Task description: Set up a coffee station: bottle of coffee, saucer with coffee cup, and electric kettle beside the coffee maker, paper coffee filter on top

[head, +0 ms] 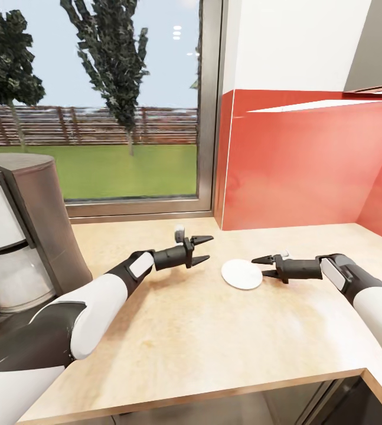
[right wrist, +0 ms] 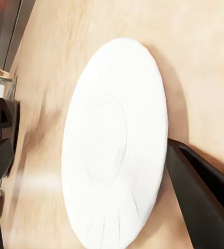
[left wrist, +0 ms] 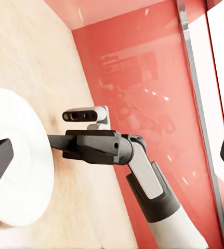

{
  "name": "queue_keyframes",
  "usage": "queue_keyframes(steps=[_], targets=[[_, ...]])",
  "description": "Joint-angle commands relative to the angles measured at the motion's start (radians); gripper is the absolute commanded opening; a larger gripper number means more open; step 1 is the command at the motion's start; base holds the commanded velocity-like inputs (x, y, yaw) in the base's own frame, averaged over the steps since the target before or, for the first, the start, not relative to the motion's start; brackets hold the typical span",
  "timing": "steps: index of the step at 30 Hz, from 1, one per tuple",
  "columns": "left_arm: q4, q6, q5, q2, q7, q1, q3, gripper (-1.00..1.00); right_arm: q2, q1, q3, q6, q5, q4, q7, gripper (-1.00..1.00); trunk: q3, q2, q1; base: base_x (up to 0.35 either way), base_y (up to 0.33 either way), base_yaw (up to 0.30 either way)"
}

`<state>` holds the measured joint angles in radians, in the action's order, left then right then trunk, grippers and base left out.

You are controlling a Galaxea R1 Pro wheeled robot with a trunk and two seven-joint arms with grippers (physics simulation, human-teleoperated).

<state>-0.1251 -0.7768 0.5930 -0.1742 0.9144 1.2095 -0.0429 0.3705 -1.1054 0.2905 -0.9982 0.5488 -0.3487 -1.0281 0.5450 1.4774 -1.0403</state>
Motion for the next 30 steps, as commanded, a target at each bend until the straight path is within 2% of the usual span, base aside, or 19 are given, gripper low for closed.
queue_keyframes(steps=[1, 30], targets=[[0.001, -0.006, -0.002, 0.0, 0.002, 0.001, -0.004, 1.0, 0.001, -0.001, 0.007, 0.0, -0.006, 0.0, -0.004, 1.0, 0.001, 0.001, 0.0, 0.0, 0.0, 0.0], [0.048, -0.007, -0.004, 0.0, -0.004, 0.001, 0.023, 1.0, 0.001, -0.001, 0.007, 0.0, -0.006, -0.001, -0.004, 1.0, 0.001, 0.001, 0.0, 0.0, 0.0, 0.0]])
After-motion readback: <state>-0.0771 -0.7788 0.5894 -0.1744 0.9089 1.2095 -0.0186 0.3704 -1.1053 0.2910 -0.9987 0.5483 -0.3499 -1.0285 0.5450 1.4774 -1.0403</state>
